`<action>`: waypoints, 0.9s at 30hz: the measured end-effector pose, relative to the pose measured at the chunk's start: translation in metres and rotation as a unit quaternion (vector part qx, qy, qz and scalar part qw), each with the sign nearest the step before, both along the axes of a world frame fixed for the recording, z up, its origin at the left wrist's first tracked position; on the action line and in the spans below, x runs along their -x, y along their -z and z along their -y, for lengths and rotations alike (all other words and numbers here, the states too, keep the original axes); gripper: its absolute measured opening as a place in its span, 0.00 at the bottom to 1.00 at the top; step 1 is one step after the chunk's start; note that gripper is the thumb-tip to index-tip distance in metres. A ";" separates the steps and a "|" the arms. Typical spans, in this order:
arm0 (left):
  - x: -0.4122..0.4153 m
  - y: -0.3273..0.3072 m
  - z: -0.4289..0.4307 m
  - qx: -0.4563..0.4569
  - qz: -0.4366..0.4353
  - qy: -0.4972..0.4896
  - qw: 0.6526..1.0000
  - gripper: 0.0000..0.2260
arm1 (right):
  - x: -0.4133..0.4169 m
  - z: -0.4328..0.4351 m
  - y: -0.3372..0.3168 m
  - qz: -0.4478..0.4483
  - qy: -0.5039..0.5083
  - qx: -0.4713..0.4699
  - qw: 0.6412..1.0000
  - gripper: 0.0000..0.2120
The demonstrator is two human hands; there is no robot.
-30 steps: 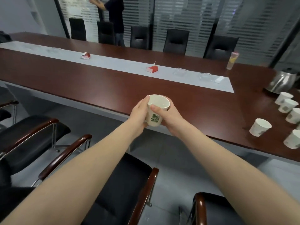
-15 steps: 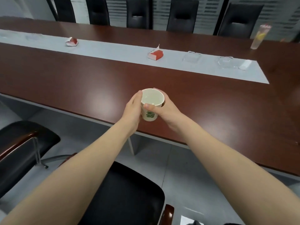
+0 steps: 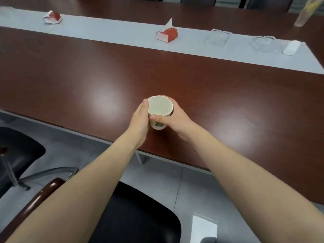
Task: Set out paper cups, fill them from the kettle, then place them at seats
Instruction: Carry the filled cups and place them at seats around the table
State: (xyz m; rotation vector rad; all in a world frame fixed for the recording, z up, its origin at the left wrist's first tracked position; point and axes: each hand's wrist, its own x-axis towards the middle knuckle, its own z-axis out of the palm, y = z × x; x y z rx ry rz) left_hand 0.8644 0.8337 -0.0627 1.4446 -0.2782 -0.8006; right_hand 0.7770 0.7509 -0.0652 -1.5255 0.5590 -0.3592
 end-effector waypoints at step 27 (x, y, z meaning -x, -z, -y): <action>0.007 -0.024 -0.026 -0.120 0.039 0.012 0.992 0.28 | 0.031 0.002 -0.029 -0.074 0.060 -0.031 0.995 0.49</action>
